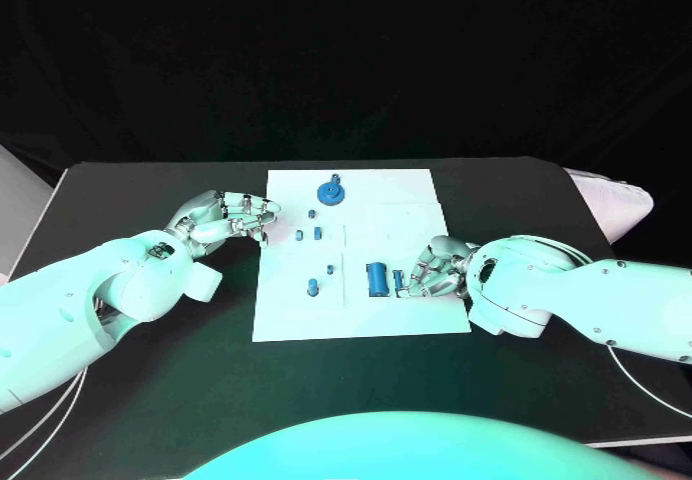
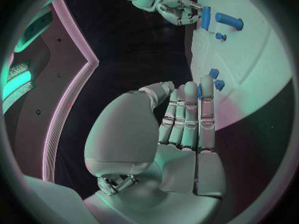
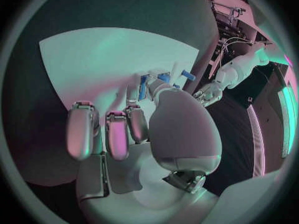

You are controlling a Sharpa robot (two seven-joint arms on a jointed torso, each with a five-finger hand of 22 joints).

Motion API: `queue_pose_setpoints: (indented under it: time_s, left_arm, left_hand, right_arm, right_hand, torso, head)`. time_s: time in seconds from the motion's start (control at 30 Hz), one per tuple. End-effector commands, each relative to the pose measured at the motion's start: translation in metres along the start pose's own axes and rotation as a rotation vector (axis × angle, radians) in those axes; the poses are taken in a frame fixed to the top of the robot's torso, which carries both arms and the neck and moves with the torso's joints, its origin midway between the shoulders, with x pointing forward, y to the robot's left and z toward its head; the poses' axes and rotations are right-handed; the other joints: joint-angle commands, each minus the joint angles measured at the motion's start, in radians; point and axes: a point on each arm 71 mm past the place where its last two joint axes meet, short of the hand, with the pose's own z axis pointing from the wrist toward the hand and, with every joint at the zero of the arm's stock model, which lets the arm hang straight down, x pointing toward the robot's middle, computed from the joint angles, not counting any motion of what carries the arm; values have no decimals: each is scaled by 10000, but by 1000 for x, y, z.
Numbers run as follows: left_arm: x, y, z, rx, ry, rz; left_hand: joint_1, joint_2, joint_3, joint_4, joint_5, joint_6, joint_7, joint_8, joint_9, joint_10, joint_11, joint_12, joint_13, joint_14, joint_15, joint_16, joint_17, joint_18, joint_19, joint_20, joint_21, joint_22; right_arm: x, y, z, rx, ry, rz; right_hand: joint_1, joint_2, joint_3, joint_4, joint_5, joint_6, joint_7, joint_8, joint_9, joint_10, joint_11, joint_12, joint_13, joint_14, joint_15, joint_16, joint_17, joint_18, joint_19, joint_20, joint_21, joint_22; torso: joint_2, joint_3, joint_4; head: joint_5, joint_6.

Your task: Assemble the parts on the task board

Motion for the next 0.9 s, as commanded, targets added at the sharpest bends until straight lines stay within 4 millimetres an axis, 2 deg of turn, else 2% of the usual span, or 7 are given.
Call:
queue_pose_setpoints:
  time_s: [0.03,0.43,0.6,0.77,0.9]
  left_arm:
    - [2,-1,0,76,191,-32]
    - [3,-1,1,77,195,-37]
    - [2,0,1,74,170,-40]
    - [1,0,2,138,45,-126]
    - [0,1,4,288,-231,-345]
  left_hand:
    - [34,24,42,18,38,-25,37,-24,-10,-74,29,4,-10,21,33,-30,0,133,54,28,-33,12]
    - [25,39,43,28,40,-27,38,-28,-16,-78,30,10,-19,22,35,-35,0,134,51,31,-41,16]
    - [25,39,43,28,40,-27,38,-28,-16,-78,30,10,-19,22,35,-35,0,134,51,31,-41,16]
    - [-13,45,33,58,35,-38,44,-35,-20,-89,38,7,-25,20,42,-39,0,131,46,37,-51,14]
    - [-127,11,-7,153,21,-85,56,-56,-33,-222,74,-41,-56,-85,85,-84,-8,120,-20,70,-136,-24]
  right_arm:
    - [1,0,2,-93,20,-246]
    - [1,0,3,-339,-138,-167]
    - [-3,3,-2,-845,-409,282]
    - [-16,4,-1,-1649,-950,1404]
    - [-32,0,8,-2486,-1299,2959]
  right_hand:
    - [10,126,-59,17,-44,55,-23,13,-13,22,-19,63,1072,798,21,57,1525,-124,727,21,60,2088]
    - [43,200,-58,5,-29,77,-41,27,-13,33,-36,77,1081,797,8,53,1519,-123,728,14,63,2089]
    - [29,144,-145,10,129,38,-31,12,-25,41,-35,88,1088,801,3,61,1534,-125,730,5,71,2090]
    - [-7,192,-292,15,610,-242,87,-185,-125,-46,62,-39,1011,760,76,-48,1370,-83,686,46,-236,2026]
    - [388,430,-107,-75,968,-304,104,-220,-140,-172,82,-196,919,703,97,-199,1156,31,571,79,-992,1867]
  torso:
    - [6,-4,15]
    - [-4,-9,2]
    - [-19,-5,-4]
    - [-51,-29,-4]
    - [-134,-53,-14]
  head:
    - [7,-1]
    - [28,1]
    - [-9,66]
    - [-26,136]
    - [-41,243]
